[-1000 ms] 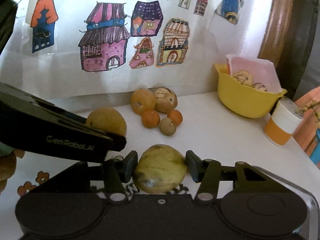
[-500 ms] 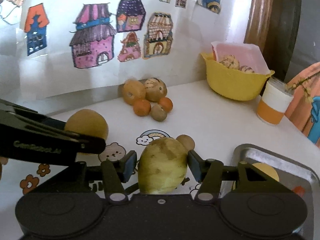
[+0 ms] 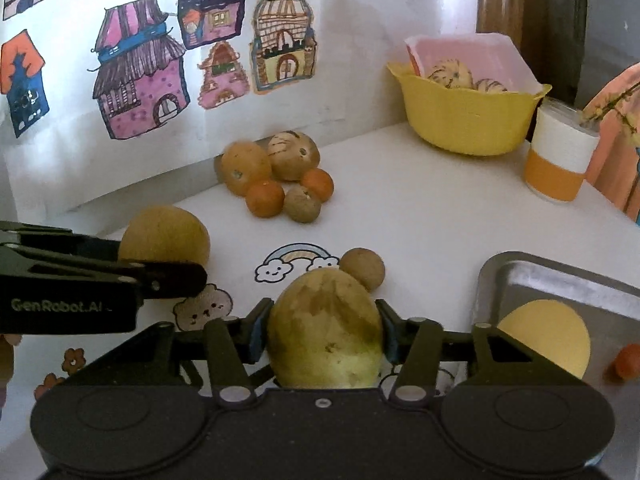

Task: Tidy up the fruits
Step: 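Carry the tan fruit and the pear over the metal tray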

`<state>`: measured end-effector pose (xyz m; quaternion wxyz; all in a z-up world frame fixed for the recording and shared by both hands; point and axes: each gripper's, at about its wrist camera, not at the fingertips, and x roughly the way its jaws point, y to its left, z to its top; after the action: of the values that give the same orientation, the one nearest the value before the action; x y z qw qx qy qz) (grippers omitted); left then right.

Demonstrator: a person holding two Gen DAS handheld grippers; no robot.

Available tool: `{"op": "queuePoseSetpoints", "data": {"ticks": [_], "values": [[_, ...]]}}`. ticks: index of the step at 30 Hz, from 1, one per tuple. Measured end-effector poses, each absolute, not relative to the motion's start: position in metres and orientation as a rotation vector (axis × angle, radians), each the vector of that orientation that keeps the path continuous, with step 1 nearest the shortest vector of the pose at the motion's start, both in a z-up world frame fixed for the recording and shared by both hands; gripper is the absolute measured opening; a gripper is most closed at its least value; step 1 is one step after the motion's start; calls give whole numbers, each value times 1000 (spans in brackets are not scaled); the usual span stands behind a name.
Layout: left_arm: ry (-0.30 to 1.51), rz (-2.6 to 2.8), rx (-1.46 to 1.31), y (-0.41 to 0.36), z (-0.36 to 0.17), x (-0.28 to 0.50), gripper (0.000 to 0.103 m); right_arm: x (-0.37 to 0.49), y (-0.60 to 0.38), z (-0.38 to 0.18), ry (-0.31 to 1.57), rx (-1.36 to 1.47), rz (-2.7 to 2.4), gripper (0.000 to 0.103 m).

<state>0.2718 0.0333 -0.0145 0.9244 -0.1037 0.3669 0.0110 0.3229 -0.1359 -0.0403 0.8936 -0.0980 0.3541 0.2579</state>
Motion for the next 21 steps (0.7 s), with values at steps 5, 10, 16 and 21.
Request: {"op": "queuePoseSetpoints", "data": {"ticks": [5,10,16,21], "values": [[735,35,-205,32,-16,274,57,323,-139,-39,737,-185,540,54],[738,18,-199,28,-15,266,57,313,-147,-36,742,-157,547,54],[737,-42,-165,8,-7,250,56,286,-175,-17,686,-90,538,54],[727,-117,-163,-23,4,246,56,264,-213,9,626,-54,493,54]]}}
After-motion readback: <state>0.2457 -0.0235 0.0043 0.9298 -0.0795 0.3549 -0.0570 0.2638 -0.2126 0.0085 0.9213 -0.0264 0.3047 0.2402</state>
